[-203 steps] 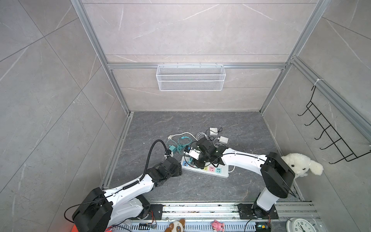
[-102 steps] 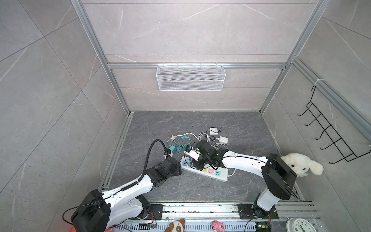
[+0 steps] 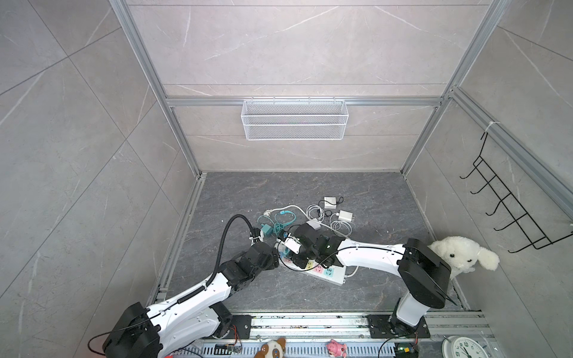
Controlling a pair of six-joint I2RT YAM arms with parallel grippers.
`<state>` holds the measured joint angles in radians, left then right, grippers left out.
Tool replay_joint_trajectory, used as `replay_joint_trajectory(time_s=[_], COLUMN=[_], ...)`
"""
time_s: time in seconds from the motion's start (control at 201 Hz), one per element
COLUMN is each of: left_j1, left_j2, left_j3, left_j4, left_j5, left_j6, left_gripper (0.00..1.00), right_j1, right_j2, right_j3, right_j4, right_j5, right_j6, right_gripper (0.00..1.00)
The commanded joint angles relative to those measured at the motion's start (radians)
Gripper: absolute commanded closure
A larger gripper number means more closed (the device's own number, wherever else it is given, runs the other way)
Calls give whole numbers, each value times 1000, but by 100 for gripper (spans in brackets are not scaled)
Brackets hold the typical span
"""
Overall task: Insert the plug
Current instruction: 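Press the teal charger's prongs down into the pink socket with the right gripper, then open the right gripper off the charger while the left gripper reaches for another charger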
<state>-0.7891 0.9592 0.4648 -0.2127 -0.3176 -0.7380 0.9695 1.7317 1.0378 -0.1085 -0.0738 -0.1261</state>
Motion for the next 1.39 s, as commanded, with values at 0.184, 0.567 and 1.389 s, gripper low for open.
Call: replay_joint_trajectory(time_s=[0.184, 0.567, 1.389], left_j1=[7, 10, 282], left_j2=[-56, 12, 439], left_j3=[-8, 54, 323], left_j4=[-67, -111, 12], left_j5=[-87, -149, -28], left_j6=[-20, -47, -28], left_gripper=[22, 19, 22], right_j1=[20, 20, 20], right_j2=[107, 50, -230], right_j3=[-4, 61, -94], right_j4=[-176, -197, -253], right_j5=[-26, -52, -103], right_j6=[16, 18, 99], right_gripper=[81, 51, 46])
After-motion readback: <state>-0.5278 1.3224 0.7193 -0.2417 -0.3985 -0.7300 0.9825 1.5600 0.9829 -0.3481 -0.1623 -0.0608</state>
